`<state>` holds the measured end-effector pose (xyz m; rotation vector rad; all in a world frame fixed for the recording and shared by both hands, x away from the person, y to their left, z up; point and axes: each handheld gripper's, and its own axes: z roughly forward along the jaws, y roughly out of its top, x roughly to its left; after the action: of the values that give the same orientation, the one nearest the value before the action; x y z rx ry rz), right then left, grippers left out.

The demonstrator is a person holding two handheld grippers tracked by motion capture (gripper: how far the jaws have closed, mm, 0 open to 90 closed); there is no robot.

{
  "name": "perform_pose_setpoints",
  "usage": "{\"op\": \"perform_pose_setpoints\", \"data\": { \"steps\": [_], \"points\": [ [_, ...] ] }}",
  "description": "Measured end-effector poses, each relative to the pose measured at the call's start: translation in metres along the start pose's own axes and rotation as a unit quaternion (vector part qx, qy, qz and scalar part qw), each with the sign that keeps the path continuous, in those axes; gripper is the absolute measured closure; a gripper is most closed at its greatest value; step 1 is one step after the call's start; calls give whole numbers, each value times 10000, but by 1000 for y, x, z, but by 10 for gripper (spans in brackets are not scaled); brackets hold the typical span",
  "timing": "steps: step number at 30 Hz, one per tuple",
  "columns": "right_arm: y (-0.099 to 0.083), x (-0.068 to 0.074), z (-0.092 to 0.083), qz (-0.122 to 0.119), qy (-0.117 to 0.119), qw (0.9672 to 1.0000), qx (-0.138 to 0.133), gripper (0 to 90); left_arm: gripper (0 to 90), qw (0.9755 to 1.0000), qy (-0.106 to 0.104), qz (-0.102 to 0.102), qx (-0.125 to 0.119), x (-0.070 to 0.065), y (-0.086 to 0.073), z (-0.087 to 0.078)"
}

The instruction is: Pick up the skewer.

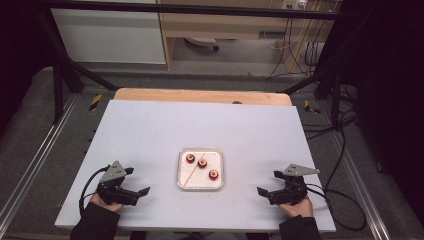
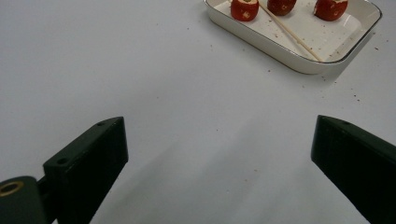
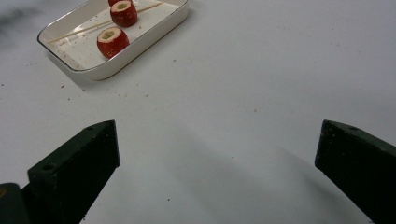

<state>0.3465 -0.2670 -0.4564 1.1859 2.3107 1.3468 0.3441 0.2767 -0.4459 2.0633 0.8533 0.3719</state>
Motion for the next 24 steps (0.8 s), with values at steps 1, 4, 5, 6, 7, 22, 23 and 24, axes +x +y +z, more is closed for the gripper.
{"op": "perform_pose_setpoints", "data": {
  "steps": [1,4,5,6,7,22,23,24],
  "points": [
    [0,0,0,16,7,10000,-7,5,37,10000,0,-6,5,0,0,0],
    [1,0,-1,33,26,10000,-18,5,39,10000,-1,-16,5,0,0,0],
    [1,0,-1,18,25,10000,-36,5,40,10000,8,-12,6,-1,0,1],
    [1,0,-2,12,23,10000,-34,5,39,10000,3,-7,17,-1,1,1],
    [1,0,-2,17,19,10000,-22,5,39,10000,0,-9,20,-2,1,1],
    [1,1,0,15,23,10000,-36,5,48,10000,42,-37,43,-9,8,7],
    [0,1,0,7,23,10000,-29,5,49,10000,31,-46,39,-9,8,8],
    [0,1,0,-6,18,10000,-32,5,49,10000,13,-53,49,-10,9,8]
  ]
}}
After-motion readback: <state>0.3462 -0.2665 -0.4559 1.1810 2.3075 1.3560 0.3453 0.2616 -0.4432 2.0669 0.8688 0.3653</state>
